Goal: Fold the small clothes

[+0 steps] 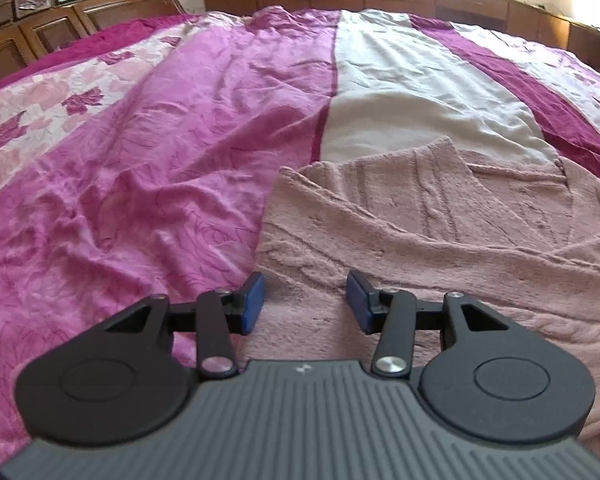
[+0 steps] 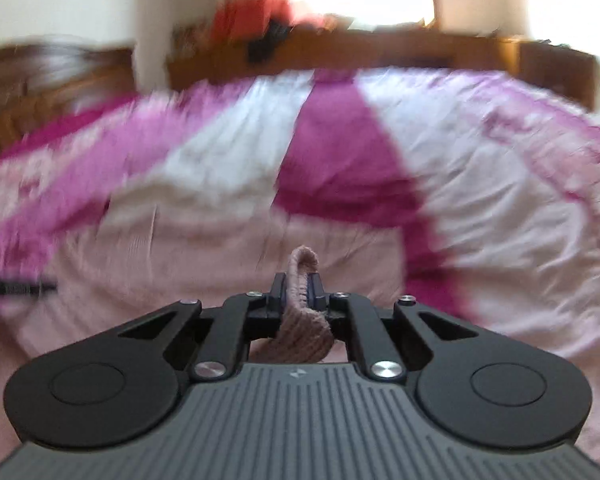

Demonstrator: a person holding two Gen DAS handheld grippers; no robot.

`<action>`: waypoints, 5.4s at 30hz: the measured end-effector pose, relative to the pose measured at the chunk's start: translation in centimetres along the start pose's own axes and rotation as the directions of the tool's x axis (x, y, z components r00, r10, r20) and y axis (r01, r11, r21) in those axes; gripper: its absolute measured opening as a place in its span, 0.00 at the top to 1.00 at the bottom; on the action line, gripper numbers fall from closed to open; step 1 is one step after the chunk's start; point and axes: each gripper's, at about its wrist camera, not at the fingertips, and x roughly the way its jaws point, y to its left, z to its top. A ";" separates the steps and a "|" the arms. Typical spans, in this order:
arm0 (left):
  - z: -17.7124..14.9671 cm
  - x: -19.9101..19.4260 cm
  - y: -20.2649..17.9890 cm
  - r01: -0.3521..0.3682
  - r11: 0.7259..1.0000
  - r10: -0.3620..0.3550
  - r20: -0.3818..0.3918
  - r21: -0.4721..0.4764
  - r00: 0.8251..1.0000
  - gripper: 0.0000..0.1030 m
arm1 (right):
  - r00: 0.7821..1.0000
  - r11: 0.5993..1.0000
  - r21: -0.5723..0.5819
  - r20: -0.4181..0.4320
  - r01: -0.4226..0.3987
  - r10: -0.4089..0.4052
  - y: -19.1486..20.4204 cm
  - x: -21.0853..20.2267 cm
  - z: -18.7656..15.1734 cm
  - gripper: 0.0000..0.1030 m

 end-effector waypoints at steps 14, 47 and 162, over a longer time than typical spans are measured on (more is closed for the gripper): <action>-1.4 0.9 2.9 0.068 0.985 -0.064 0.030 -0.157 0.997 0.52 | 0.981 0.973 0.159 -0.125 0.167 -0.147 -3.4 2.2 -4.8 0.64; -8.8 -17.9 1.8 0.081 0.984 -0.077 -0.031 0.162 0.997 0.53 | 0.983 0.987 -0.015 -0.090 -0.159 0.157 4.3 -16.3 -7.8 0.42; 3.3 -10.5 -10.3 0.167 0.936 -0.265 0.306 0.311 0.914 0.87 | 0.988 0.996 -0.020 0.126 -0.091 0.092 7.8 -0.2 2.9 0.86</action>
